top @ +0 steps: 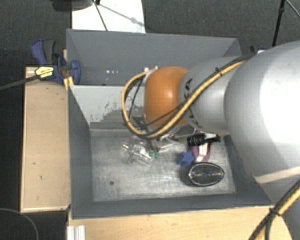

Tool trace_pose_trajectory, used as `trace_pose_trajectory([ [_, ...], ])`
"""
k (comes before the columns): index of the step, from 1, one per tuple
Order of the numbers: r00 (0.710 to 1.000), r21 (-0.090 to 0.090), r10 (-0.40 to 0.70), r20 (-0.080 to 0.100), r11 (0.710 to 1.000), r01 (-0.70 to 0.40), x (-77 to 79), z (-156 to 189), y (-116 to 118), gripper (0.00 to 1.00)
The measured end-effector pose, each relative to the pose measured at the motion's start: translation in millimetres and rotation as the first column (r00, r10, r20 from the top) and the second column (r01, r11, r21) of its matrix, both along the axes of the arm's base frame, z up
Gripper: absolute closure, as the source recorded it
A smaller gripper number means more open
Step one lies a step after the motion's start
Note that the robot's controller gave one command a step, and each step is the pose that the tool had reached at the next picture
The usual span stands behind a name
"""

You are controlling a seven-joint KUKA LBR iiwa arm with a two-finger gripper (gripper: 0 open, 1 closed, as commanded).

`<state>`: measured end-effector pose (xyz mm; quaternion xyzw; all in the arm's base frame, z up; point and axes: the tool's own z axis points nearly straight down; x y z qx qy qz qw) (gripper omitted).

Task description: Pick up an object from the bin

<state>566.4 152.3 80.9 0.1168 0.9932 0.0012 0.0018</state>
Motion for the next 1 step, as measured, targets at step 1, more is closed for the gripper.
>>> trace_pose_trajectory([
  [1,0.999,0.001,0.047,0.007,0.999,-0.047,-5.8,163.3,17.5,1.00],
])
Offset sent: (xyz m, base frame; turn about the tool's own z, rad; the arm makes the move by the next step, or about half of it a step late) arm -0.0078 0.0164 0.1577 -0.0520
